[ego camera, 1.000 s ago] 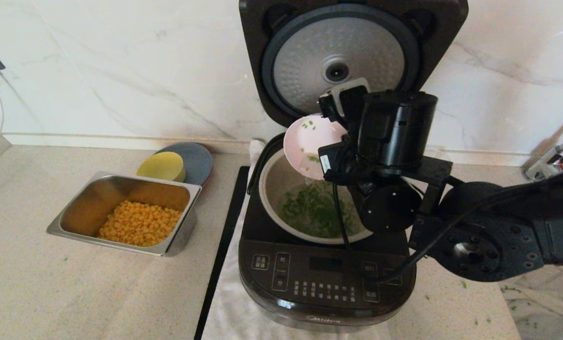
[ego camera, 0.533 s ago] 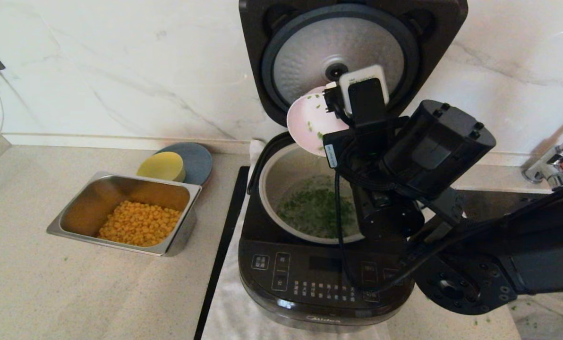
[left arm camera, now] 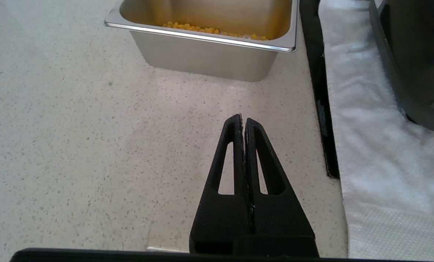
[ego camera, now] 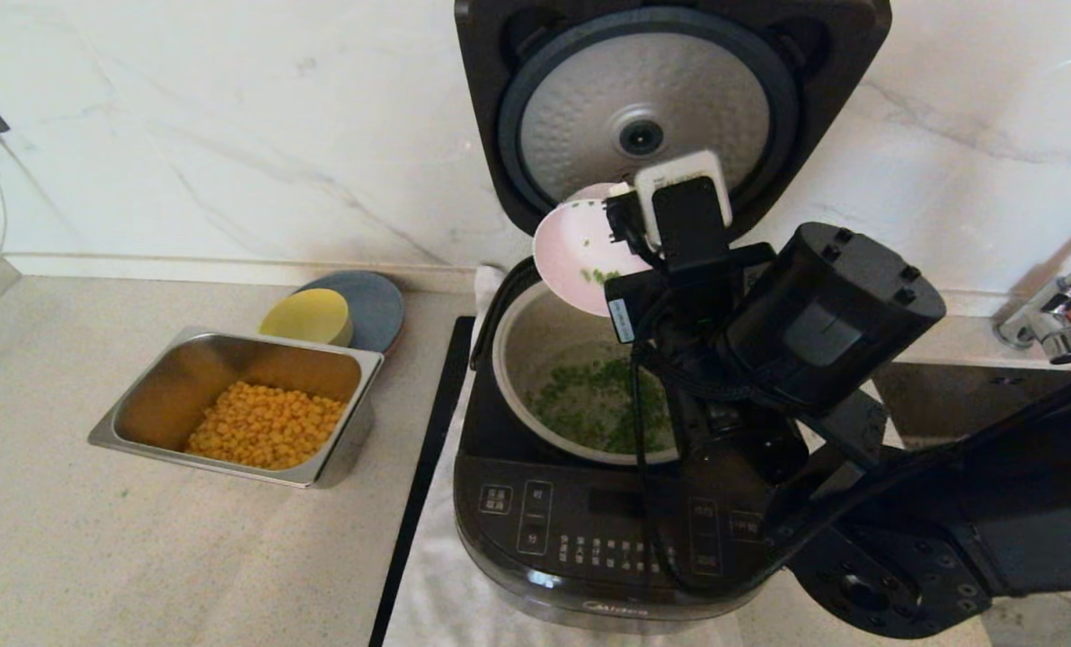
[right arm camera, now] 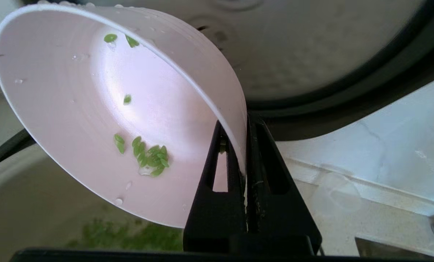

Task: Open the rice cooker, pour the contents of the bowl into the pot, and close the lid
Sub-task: Pour the water from the bowl into the rice cooker

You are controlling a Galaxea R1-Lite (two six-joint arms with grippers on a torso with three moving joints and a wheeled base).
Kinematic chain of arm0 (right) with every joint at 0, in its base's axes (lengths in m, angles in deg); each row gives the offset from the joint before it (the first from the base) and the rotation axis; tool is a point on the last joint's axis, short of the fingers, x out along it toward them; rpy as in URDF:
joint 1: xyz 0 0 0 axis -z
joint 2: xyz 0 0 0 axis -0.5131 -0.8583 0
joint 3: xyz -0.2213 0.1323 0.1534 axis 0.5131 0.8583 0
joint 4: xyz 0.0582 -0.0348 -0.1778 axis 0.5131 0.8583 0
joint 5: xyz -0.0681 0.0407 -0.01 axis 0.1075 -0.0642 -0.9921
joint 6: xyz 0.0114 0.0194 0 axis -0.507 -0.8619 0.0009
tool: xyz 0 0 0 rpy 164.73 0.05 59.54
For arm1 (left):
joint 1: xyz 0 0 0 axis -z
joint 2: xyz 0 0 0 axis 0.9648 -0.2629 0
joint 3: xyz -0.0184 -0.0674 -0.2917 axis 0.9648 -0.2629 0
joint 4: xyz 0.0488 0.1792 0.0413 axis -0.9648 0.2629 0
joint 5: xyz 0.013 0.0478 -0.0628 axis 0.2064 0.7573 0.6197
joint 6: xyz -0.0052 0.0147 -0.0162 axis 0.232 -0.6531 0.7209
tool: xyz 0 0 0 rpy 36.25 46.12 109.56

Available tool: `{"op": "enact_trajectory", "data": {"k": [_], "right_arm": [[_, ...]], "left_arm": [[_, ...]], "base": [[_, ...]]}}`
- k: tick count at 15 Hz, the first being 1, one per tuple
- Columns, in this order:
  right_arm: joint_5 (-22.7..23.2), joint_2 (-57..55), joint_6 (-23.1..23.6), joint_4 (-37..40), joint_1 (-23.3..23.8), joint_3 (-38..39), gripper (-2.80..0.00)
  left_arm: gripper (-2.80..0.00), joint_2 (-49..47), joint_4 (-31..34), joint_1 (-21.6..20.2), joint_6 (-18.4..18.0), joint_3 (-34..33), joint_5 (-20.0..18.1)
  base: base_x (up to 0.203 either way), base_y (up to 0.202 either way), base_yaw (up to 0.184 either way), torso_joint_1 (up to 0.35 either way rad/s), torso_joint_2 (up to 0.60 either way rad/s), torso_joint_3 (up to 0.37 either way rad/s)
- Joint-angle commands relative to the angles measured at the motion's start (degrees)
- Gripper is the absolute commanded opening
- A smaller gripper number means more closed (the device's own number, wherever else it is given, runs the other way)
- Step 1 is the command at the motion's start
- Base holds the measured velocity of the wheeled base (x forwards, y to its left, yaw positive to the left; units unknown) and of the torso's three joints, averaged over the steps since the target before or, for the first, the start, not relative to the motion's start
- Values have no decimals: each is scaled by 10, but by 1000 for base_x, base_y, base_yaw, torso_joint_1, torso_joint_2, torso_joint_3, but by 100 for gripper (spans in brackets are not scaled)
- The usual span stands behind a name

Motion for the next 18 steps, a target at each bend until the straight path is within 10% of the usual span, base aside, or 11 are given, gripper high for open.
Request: {"op": "enact_trajectory", "data": {"k": [1,9,14,18], "right_arm": [[-4,3,1,6,-6,5,-280],[-6,53,-80,183,-2,-25,-280],[46,106,-344,643,31,-182,-280],[225,125,-559,998,105,-349,-280]], "left_arm": [[-280,0,0,0,0,-4,0],[-280,0,0,0,0,-4,0],[-280,0,0,0,0,-4,0],[-280,0,0,0,0,-4,0]], "base": [[0,0,0,0,0,0],[0,0,0,0,0,0],[0,0,0,0,0,0],[0,0,0,0,0,0]]}}
